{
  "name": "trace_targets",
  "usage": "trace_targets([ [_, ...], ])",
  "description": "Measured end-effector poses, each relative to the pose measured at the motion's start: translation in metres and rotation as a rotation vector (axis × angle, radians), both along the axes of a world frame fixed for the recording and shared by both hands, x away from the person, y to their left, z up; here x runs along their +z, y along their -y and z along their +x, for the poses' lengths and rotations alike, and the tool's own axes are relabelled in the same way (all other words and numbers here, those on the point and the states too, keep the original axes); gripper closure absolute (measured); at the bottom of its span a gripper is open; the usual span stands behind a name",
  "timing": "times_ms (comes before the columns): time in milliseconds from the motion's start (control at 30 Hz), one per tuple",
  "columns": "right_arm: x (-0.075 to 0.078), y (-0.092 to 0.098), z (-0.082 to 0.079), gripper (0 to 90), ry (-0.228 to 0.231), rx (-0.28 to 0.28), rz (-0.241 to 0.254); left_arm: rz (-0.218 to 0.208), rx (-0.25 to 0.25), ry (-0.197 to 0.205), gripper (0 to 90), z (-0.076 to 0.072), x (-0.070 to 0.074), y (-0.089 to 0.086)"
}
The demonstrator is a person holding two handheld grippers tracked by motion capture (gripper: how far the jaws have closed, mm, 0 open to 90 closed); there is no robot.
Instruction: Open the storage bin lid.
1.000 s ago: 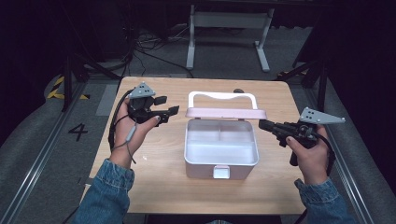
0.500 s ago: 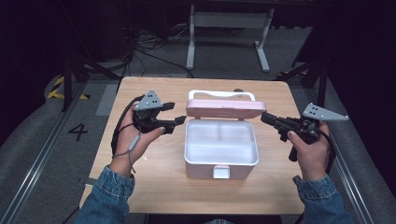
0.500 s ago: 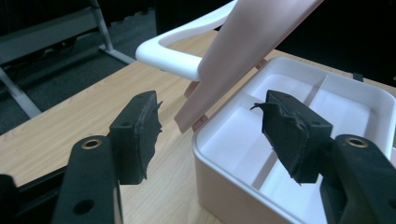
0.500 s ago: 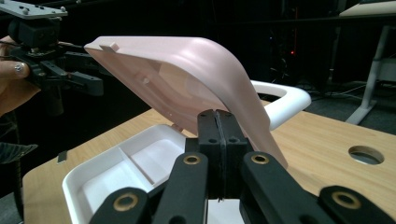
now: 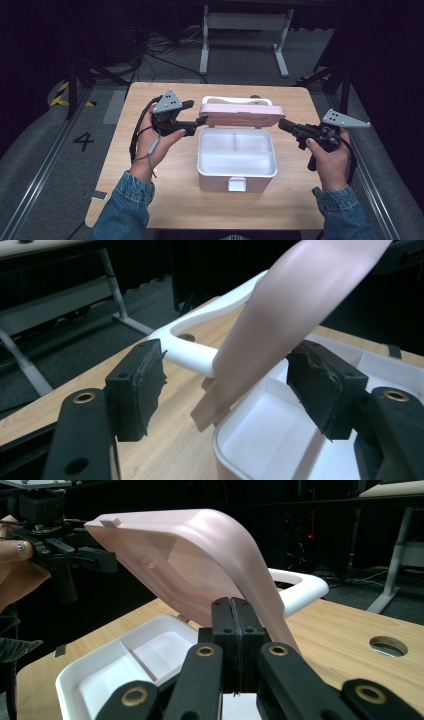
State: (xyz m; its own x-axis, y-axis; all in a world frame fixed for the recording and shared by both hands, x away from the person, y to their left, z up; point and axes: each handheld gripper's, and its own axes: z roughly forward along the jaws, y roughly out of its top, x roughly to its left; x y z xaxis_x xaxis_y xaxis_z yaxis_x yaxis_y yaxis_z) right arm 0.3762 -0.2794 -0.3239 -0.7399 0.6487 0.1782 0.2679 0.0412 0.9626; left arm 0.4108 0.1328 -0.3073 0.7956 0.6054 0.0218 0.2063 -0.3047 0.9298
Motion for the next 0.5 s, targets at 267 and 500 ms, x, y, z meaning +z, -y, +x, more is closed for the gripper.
trace_targets([
  [267,-0.001,-0.001,0.001,90.0,0.001,-0.007,0.007,-0.011,-0.053,0.018,57.4,0.005,0.0,0.011],
  [500,0.0,-0.002,0.0,90.0,0.001,-0.005,0.004,-0.021,-0.03,0.03,69.8,0.009,0.0,0.012],
])
